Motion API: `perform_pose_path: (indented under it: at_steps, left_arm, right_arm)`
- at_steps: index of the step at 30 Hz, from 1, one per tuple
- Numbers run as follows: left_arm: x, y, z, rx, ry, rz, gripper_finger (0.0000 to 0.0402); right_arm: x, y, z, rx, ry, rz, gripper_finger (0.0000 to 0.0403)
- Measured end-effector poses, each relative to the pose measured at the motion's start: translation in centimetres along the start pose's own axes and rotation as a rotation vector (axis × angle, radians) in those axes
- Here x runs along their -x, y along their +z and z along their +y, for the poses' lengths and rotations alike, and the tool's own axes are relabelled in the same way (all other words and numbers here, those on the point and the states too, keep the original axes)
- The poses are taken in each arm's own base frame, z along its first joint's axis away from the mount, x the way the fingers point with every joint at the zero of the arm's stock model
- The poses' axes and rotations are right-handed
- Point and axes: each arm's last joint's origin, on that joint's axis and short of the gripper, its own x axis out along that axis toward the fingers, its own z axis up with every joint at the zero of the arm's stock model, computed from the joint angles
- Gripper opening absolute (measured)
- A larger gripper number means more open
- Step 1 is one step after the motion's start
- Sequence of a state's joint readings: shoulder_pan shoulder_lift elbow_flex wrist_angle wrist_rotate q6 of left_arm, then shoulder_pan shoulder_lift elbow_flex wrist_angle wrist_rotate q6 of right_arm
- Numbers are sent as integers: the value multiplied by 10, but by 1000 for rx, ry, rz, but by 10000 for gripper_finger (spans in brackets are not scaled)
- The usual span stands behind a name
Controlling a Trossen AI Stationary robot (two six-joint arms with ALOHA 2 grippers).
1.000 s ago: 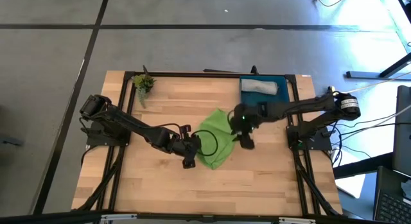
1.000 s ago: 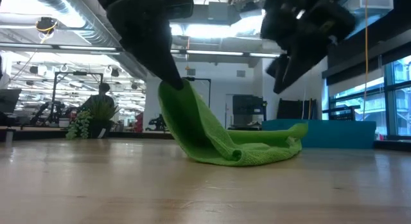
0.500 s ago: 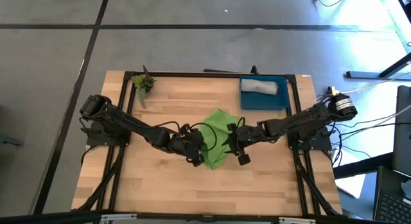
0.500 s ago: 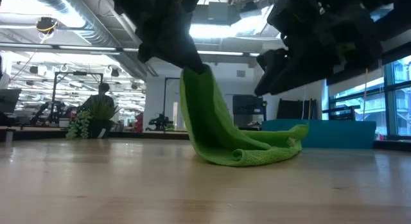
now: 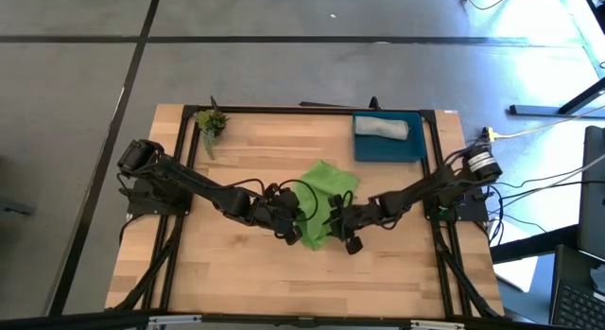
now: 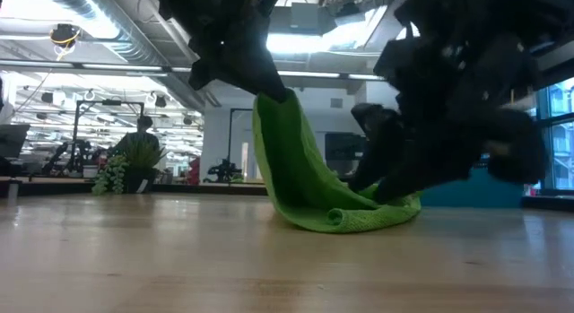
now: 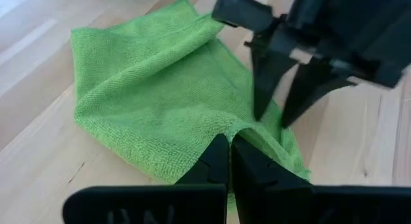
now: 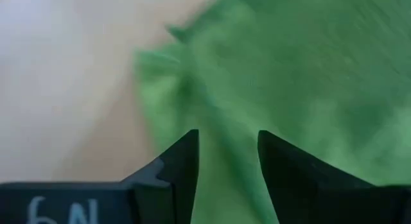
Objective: Roll microfiber towels into tight, uniform cylinder then place into a basket
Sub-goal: Fold the green microfiber cloth
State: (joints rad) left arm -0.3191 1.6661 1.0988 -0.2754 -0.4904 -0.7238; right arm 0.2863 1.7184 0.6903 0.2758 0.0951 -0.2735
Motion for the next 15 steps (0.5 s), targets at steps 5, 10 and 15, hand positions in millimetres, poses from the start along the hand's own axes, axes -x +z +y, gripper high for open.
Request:
perform_pose_path:
  at_steps: [5, 10, 15]
  left_arm:
    - [0, 0, 0, -1, 1, 1, 0]
    - [0, 0, 0, -3, 4, 5, 0]
    - [0, -1, 1, -4, 5, 6, 0]
  right_arm:
    - [-8, -6, 0, 35, -157, 60, 160]
    - [-11, -8, 2, 73, -159, 68, 155]
    - [-11, -7, 2, 72, -166, 67, 106]
